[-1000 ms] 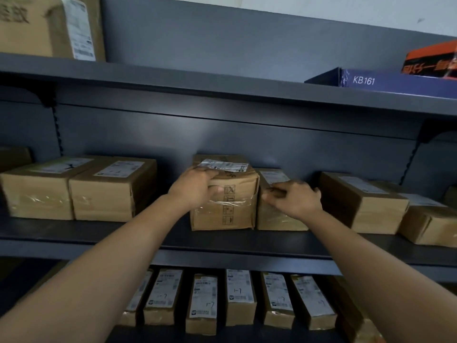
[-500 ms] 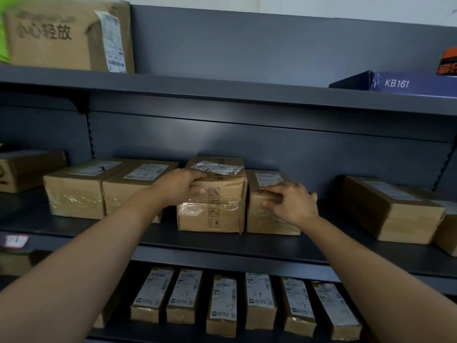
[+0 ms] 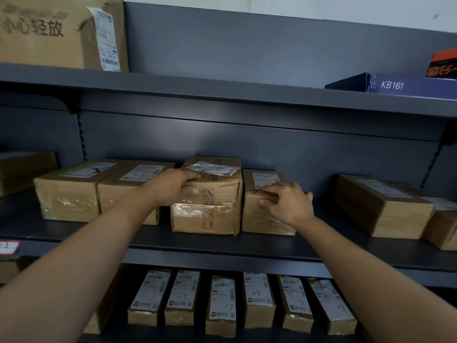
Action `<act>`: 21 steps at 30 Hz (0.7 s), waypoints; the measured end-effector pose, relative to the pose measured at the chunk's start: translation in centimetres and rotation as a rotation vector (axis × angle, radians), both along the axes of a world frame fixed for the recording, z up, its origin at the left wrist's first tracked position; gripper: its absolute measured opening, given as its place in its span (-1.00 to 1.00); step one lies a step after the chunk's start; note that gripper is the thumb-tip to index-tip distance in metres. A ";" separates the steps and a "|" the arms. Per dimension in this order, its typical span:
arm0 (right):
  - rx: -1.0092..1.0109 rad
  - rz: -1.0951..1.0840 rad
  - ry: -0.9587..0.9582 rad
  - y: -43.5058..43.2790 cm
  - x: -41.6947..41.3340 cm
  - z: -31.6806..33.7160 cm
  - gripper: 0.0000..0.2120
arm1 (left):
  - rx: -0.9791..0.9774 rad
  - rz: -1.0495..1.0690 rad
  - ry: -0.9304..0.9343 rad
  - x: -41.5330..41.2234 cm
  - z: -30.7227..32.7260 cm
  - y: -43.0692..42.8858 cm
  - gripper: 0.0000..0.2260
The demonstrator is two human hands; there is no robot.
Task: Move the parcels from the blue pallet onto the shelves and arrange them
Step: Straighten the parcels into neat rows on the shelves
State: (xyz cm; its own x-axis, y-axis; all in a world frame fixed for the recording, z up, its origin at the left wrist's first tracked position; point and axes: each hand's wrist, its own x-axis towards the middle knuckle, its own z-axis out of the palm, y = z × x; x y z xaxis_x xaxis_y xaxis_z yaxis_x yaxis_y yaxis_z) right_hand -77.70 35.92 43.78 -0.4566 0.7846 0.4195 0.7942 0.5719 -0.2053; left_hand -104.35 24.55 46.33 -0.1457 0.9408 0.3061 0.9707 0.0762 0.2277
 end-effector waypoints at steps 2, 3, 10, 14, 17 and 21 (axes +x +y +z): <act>-0.001 0.002 0.004 -0.1 -0.3 -0.1 -0.61 | -0.003 -0.005 -0.006 -0.3 -0.1 -0.1 -0.54; 0.001 0.002 0.007 -0.1 -0.4 -0.1 -0.61 | -0.005 -0.008 -0.010 -0.5 -0.1 -0.1 -0.54; -0.006 -0.004 -0.009 -0.4 -0.7 -0.4 -0.58 | -0.022 -0.012 0.014 -0.4 -0.1 -0.2 -0.51; -0.006 -0.026 -0.045 -0.7 -0.5 -0.1 -0.50 | -0.030 0.017 0.084 0.8 0.3 0.1 -0.40; 0.007 -0.058 -0.039 -0.6 0.7 0.4 -0.47 | -0.009 -0.008 0.085 2.3 0.9 1.5 -0.42; -0.009 -0.095 -0.017 0.3 4.2 1.3 -0.44 | 0.061 -0.068 0.149 5.7 1.8 3.8 -0.58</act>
